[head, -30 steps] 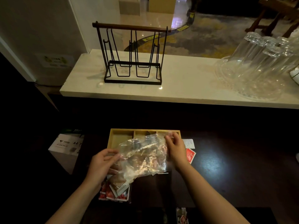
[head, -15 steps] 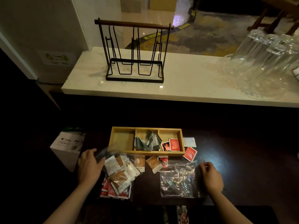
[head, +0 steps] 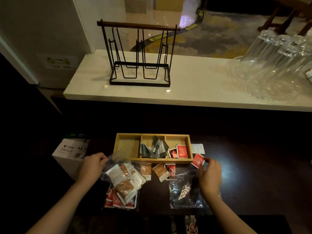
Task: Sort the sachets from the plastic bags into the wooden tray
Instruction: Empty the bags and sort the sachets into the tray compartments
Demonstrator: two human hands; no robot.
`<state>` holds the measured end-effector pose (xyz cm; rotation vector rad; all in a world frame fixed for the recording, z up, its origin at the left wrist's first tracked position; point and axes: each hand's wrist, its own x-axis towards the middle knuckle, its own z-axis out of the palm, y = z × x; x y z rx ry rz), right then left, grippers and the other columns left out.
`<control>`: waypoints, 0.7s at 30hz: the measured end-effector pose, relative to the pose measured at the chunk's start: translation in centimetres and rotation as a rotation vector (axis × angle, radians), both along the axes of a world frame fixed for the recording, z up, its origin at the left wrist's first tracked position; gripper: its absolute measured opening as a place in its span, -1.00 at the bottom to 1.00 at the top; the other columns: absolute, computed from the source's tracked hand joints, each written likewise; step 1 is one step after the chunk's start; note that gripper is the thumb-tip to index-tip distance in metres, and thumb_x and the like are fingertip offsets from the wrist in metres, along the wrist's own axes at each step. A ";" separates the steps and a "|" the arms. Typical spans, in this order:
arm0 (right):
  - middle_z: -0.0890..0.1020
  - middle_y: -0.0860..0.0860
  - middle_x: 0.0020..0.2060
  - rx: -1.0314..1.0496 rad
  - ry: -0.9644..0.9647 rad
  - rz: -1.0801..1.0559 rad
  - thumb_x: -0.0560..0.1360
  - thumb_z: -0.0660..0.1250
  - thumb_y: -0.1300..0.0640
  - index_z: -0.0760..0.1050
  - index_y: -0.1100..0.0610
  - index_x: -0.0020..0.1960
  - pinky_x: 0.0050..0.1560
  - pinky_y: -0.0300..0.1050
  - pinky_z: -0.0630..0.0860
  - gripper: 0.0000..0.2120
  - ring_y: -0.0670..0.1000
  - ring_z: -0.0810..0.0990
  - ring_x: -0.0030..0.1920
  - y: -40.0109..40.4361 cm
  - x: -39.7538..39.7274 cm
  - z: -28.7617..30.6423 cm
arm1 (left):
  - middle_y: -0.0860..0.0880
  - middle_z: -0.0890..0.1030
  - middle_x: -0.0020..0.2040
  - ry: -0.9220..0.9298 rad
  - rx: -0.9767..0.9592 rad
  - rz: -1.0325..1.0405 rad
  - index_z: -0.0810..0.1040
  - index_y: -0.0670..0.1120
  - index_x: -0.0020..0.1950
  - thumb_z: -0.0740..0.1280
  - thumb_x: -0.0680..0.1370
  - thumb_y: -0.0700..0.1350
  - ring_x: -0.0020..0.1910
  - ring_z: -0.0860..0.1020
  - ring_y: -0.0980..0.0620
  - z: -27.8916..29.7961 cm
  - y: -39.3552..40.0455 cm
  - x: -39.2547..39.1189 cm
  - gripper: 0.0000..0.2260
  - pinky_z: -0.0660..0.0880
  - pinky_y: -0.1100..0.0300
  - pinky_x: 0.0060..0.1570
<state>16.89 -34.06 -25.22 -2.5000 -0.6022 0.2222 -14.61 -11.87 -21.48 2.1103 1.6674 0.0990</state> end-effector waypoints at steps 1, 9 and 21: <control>0.56 0.09 0.03 0.045 0.080 0.049 0.51 0.32 0.20 0.50 0.15 0.12 -0.01 -0.02 0.56 -0.81 0.05 0.55 0.00 1.2 -1.2 0.7 | -0.01 0.63 -0.33 -0.035 -0.032 0.001 0.54 0.03 -0.28 0.36 0.51 -0.11 -0.33 0.57 0.01 0.6 0.0 0.1 -0.84 0.52 0.12 -0.31; 0.57 -0.10 -0.23 0.180 0.770 0.747 0.56 0.26 0.10 0.46 0.00 -0.08 -0.19 -0.29 0.56 -0.95 -0.22 0.57 -0.28 8.7 -13.0 8.3 | -0.10 0.58 -0.34 -0.495 -0.569 -0.029 0.63 -0.21 -0.16 0.37 0.50 -0.19 -0.33 0.49 -0.01 7.0 -1.8 1.3 -0.89 0.35 0.22 -0.40; 0.52 0.05 -0.35 0.196 1.093 0.468 0.45 0.42 0.06 0.38 0.19 -0.11 -0.28 -0.15 0.57 -0.73 -0.01 0.56 -0.36 10.2 -13.8 9.5 | -0.02 0.66 -0.36 -0.658 -0.743 0.003 0.63 -0.13 -0.12 0.29 0.50 -0.35 -0.33 0.61 0.04 7.2 -5.6 5.0 -0.82 0.50 0.21 -0.31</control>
